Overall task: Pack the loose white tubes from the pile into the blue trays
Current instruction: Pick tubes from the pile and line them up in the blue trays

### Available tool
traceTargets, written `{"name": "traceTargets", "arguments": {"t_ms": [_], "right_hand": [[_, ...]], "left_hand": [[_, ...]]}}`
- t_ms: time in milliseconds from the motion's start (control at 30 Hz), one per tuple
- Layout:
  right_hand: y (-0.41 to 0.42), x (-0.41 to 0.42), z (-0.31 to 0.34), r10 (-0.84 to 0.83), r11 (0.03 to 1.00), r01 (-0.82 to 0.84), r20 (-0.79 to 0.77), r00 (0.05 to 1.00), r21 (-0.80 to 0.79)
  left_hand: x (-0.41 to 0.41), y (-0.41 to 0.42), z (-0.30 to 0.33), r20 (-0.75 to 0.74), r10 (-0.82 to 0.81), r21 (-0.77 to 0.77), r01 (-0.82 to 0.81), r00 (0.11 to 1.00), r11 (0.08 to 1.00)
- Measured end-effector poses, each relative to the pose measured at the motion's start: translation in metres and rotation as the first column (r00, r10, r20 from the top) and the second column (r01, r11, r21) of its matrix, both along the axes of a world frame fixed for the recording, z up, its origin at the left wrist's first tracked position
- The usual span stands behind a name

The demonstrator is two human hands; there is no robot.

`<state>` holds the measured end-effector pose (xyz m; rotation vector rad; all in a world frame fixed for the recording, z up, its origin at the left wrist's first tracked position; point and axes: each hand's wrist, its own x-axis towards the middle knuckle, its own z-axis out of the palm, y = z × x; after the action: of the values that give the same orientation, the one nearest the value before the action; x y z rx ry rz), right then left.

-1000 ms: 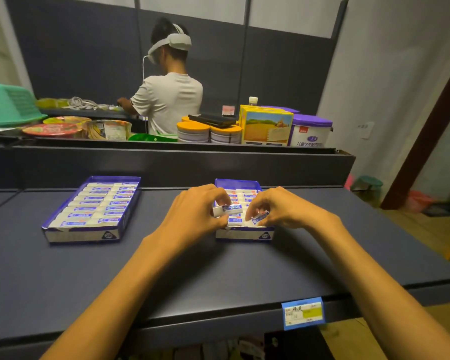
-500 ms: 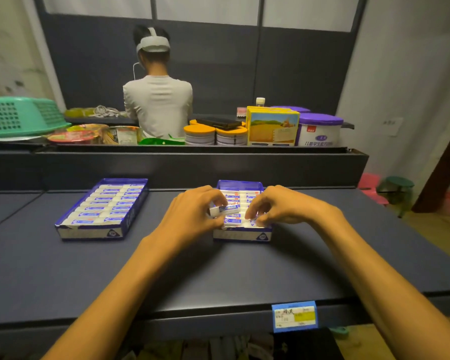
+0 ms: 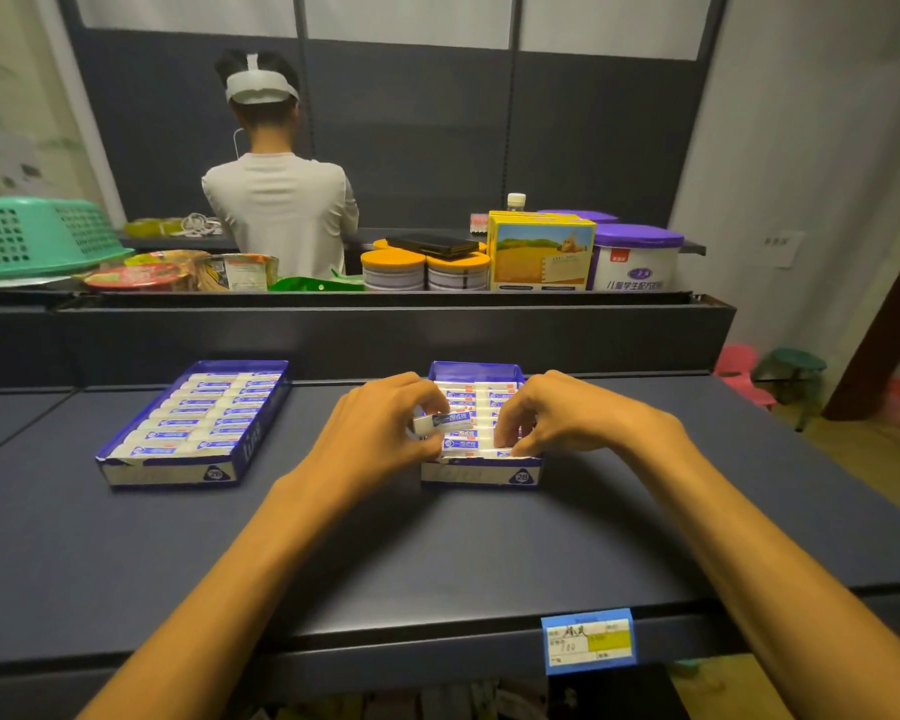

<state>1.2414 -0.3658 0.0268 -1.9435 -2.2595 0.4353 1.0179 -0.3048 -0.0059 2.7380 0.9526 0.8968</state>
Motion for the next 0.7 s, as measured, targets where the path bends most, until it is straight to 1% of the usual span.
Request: {"name": "traceTargets", "arguments": {"t_ms": [333, 467, 700], "right_hand": [[0.004, -0.002, -0.003, 0.01, 1.0, -0.009, 0.035, 0.999, -0.015], [0.005, -0.011, -0.005, 0.029, 0.999, -0.028, -0.015, 0.999, 0.046], [0.012, -0.02, -0.014, -0.007, 0.996, 0.006, 0.005, 1.0, 0.085]], "left_hand": [[0.0, 0.0, 0.003, -0.004, -0.02, -0.018, 0.02, 1.0, 1.0], [-0.002, 0.001, 0.004, -0.002, -0.011, -0.021, 0.011, 1.0, 1.0], [-0.004, 0.003, 0.002, 0.052, -0.037, -0.027, 0.038, 0.998, 0.999]]}}
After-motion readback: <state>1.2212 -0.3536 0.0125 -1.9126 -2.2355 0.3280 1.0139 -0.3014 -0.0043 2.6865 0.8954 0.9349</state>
